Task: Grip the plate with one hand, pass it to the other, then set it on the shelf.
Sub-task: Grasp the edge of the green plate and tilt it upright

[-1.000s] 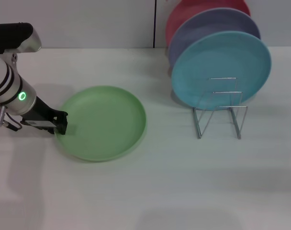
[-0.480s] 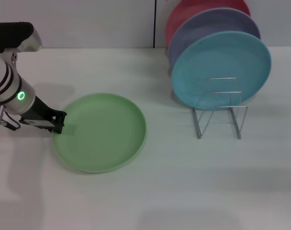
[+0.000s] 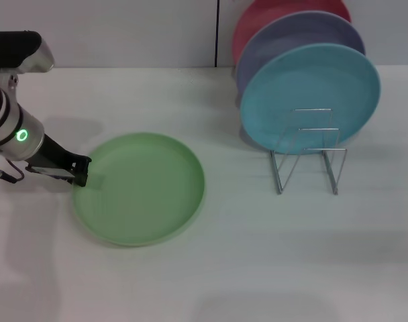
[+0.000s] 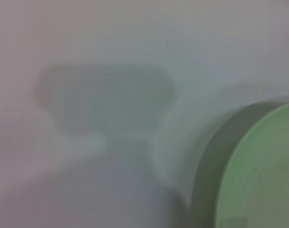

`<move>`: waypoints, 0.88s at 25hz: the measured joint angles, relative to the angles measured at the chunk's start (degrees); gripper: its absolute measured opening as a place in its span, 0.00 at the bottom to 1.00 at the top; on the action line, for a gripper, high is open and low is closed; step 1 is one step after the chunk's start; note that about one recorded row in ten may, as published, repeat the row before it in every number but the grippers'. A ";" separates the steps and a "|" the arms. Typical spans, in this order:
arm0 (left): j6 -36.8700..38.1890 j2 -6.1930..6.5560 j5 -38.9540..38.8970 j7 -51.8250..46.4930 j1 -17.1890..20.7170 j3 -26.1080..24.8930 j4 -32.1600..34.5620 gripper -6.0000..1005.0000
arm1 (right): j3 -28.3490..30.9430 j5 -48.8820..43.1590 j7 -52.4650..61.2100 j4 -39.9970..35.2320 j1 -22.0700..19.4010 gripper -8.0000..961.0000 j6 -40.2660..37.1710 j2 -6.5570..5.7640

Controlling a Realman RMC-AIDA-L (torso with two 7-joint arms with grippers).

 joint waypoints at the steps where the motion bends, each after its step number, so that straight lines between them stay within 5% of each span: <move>1: -0.01 0.00 -0.18 0.73 0.22 -0.67 0.04 0.08 | -0.02 0.00 0.00 0.00 0.09 0.75 0.29 -0.03; 16: 1.04 0.61 -11.72 14.17 6.32 -11.96 0.93 0.05 | -0.01 0.00 0.00 0.13 1.05 0.75 1.50 -0.11; 22: 2.83 0.72 -16.27 17.76 8.99 -12.38 1.03 0.05 | 0.06 0.00 0.00 0.31 1.60 0.75 3.55 -0.19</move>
